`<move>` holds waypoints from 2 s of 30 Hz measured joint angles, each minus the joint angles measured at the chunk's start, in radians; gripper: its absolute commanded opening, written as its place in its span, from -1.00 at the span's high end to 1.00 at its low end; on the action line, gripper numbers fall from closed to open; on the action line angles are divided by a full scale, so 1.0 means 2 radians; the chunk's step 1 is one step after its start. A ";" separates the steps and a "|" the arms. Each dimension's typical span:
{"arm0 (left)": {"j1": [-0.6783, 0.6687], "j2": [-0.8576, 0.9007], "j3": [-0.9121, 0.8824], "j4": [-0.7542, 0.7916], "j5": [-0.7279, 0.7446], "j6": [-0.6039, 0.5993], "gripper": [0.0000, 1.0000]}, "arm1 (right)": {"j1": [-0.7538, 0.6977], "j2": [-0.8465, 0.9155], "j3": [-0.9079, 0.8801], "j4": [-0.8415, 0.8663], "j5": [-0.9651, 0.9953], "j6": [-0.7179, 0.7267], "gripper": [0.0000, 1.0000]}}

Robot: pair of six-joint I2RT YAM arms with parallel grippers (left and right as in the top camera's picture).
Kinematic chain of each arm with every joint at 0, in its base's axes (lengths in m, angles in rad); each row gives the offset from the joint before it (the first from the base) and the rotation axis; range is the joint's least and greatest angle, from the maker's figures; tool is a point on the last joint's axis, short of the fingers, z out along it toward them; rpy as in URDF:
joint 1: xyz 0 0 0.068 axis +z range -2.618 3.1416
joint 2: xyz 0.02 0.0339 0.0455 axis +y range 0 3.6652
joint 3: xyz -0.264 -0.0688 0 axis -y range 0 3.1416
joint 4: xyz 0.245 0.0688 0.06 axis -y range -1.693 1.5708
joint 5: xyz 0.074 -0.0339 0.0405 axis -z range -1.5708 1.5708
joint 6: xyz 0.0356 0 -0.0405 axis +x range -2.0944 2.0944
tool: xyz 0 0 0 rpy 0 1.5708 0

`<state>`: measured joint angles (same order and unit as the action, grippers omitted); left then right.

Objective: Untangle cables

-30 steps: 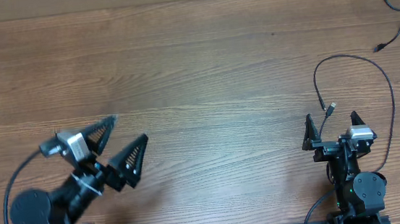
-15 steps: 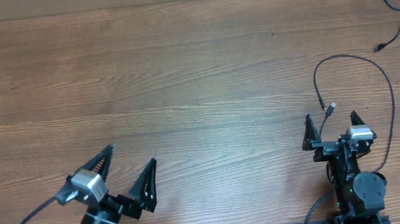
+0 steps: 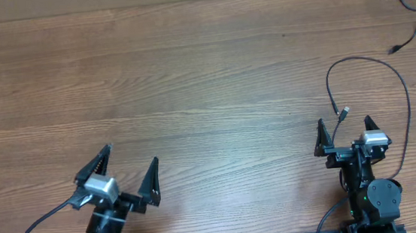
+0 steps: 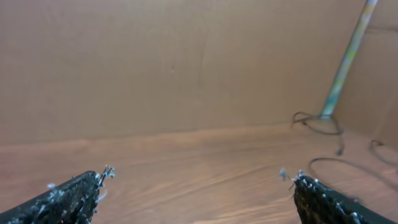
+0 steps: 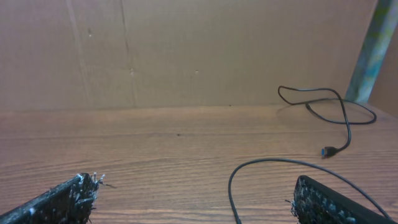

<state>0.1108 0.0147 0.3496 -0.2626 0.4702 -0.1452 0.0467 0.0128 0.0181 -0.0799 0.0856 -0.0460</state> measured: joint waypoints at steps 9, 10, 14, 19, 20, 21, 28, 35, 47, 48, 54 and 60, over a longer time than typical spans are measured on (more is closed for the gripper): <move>0.000 0.000 -0.110 0.105 -0.051 0.016 -0.99 | 0.000 0.000 0.000 0.000 0.000 0.000 -1.00; -0.002 0.000 -0.122 0.117 -0.062 0.016 -0.99 | 0.000 0.000 0.000 0.000 0.000 0.000 -1.00; -0.012 0.000 -0.163 0.136 -0.114 0.008 -0.99 | 0.000 0.000 0.000 0.000 0.000 0.000 -1.00; -0.020 0.000 -0.170 0.097 -0.175 0.003 -0.99 | 0.000 0.000 0.000 0.001 0.000 0.000 -1.00; -0.023 -0.001 -0.170 0.097 -0.183 0.007 -0.99 | 0.000 0.000 0.000 0.000 0.000 0.000 -1.00; -0.027 -0.001 -0.170 0.096 -0.190 0.013 -0.99 | 0.000 0.000 0.000 0.000 0.000 0.000 -1.00; -0.039 -0.001 -0.170 0.094 -0.208 0.036 -0.99 | 0.000 0.000 0.000 0.000 0.000 0.000 -1.00; -0.039 -0.001 -0.170 0.094 -0.212 0.038 -0.99 | 0.000 0.000 0.000 0.000 0.000 0.000 -1.00; -0.039 -0.001 -0.170 0.094 -0.215 0.038 -0.99 | 0.000 0.000 0.000 0.000 0.000 0.000 -1.00; -0.039 -0.001 -0.170 0.094 -0.215 0.039 -0.99 | 0.000 0.000 0.000 0.000 0.000 0.000 -1.00; -0.039 -0.001 -0.170 0.094 -0.215 0.039 -0.99 | 0.000 0.000 0.000 0.000 0.000 0.000 -1.00; -0.039 -0.001 -0.170 0.094 -0.215 0.039 -0.99 | 0.000 0.000 0.000 0.000 0.000 0.000 -1.00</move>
<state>0.0322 0.0128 0.0090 -0.0750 0.0399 -0.0669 0.0463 0.0128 0.0181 -0.0795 0.0853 -0.0460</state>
